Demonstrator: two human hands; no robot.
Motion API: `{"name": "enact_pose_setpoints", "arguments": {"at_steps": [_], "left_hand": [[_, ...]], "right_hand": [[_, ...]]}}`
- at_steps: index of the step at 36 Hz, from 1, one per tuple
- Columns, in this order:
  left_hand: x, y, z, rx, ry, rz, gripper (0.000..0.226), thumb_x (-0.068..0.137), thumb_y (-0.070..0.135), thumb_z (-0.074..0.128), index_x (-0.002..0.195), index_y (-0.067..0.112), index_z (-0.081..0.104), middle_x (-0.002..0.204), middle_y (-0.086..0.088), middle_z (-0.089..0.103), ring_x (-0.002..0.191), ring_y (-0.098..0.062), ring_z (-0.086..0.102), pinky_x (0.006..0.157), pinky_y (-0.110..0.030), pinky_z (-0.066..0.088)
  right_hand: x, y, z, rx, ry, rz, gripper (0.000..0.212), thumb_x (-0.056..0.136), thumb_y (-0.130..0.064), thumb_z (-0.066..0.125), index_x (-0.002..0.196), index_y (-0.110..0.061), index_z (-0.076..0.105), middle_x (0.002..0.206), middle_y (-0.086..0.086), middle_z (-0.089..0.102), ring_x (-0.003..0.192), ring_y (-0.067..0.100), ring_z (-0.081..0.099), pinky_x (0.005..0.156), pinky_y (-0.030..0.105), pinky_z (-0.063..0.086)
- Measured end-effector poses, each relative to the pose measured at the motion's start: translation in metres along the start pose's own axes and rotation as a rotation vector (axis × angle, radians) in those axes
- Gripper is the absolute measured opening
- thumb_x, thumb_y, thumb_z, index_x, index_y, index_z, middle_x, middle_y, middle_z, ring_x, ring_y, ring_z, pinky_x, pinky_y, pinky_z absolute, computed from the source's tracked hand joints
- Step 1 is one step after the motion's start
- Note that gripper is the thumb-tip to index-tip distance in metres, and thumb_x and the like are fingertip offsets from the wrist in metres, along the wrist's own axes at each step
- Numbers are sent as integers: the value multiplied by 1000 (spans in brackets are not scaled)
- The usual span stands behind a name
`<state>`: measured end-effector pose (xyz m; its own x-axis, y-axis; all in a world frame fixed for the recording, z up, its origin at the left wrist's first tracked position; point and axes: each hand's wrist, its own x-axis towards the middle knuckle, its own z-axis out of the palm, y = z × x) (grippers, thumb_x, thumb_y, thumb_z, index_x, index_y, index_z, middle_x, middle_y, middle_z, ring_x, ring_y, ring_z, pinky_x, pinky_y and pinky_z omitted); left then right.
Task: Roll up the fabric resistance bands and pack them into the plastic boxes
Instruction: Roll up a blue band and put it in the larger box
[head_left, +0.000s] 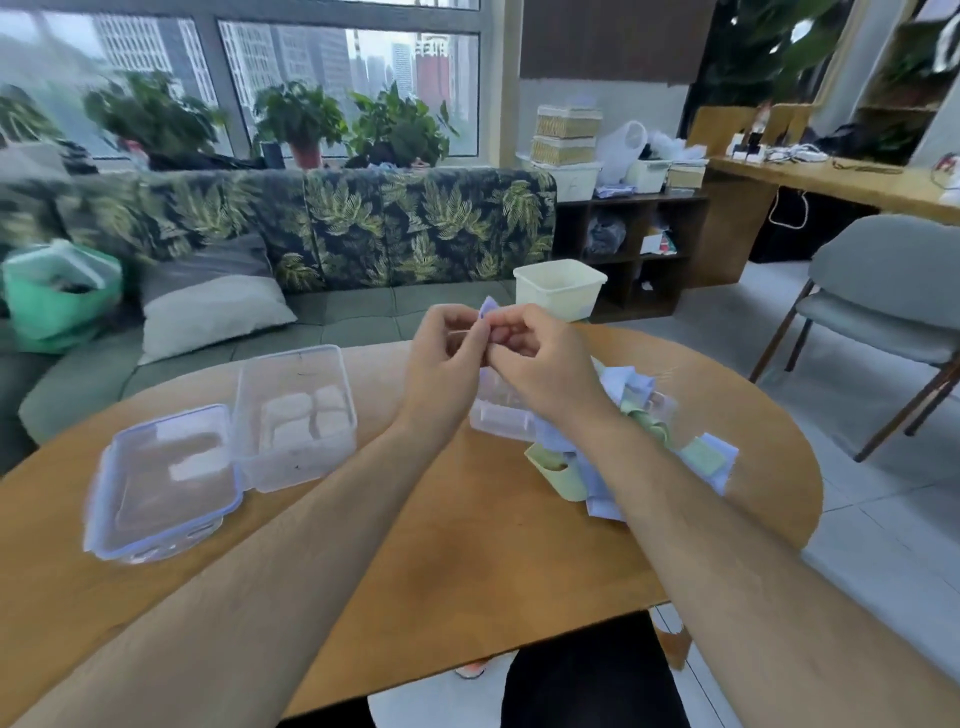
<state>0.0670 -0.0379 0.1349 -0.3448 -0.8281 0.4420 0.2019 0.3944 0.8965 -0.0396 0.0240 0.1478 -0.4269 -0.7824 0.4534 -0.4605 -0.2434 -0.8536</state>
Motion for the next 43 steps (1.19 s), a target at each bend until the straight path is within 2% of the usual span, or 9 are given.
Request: {"name": "enact_pose_setpoints", "arguments": {"at_steps": [8, 10, 13, 17, 25, 28, 31, 38, 43], "left_hand": [[33, 24, -40, 146, 83, 68, 14, 98, 14, 57, 94, 21, 69, 85, 5, 68, 77, -9, 59, 76, -40, 54], [39, 30, -49, 166, 96, 89, 14, 99, 14, 58, 96, 21, 69, 89, 2, 70, 81, -10, 61, 77, -37, 54], [49, 36, -62, 150, 140, 95, 11, 99, 14, 60, 105, 18, 68, 94, -2, 70, 82, -9, 61, 77, -29, 51], [60, 43, -76, 154, 181, 62, 4, 100, 20, 62, 100, 17, 65, 79, 6, 64, 67, 4, 54, 64, -14, 43], [54, 57, -92, 190, 223, 110, 17, 101, 22, 61, 84, 21, 63, 65, 19, 56, 62, 2, 47, 62, -15, 39], [43, 60, -94, 234, 193, 120, 16, 101, 23, 60, 86, 19, 63, 69, 12, 56, 63, -2, 47, 60, -16, 38], [29, 60, -99, 284, 138, 113, 19, 102, 27, 58, 85, 18, 58, 62, 5, 48, 56, -8, 41, 53, -23, 37], [1, 64, -107, 166, 7, -22, 25, 105, 25, 53, 97, 2, 55, 73, -22, 54, 53, -25, 50, 38, -28, 41], [-9, 39, -108, 130, -58, -178, 20, 105, 26, 54, 92, 12, 58, 68, -4, 60, 50, -19, 53, 40, -27, 41]], "right_hand": [[38, -25, 20, -125, 51, -85, 27, 94, -24, 66, 120, -27, 61, 114, -7, 59, 76, 2, 51, 77, 17, 48], [49, -32, 26, -162, -23, -90, 9, 97, -28, 64, 105, -24, 67, 99, -7, 67, 76, 2, 55, 75, 24, 48], [61, -41, 38, -138, -63, -110, 13, 99, -23, 63, 86, -22, 65, 76, -9, 63, 68, 1, 53, 69, 24, 45], [71, -54, 53, -106, -39, -139, 12, 99, -17, 61, 87, -17, 60, 68, -10, 52, 55, -2, 43, 58, 15, 36], [62, -74, 66, -90, -113, -137, 20, 101, -21, 59, 85, -8, 55, 65, -5, 46, 52, 3, 36, 53, 18, 31], [50, -72, 65, -98, -148, -102, 28, 102, -23, 58, 80, -9, 48, 59, -2, 41, 48, 5, 31, 50, 22, 28], [36, -73, 63, -63, -157, -58, 31, 101, -23, 59, 82, 0, 50, 57, 2, 45, 52, 15, 42, 52, 37, 41], [14, -80, 52, 122, -290, 169, 19, 99, -18, 63, 85, -5, 60, 71, 13, 59, 51, 22, 52, 44, 27, 44], [10, -54, 52, 120, -373, 356, 22, 97, -18, 66, 78, -9, 58, 71, 12, 61, 47, 17, 51, 42, 24, 41]]}}
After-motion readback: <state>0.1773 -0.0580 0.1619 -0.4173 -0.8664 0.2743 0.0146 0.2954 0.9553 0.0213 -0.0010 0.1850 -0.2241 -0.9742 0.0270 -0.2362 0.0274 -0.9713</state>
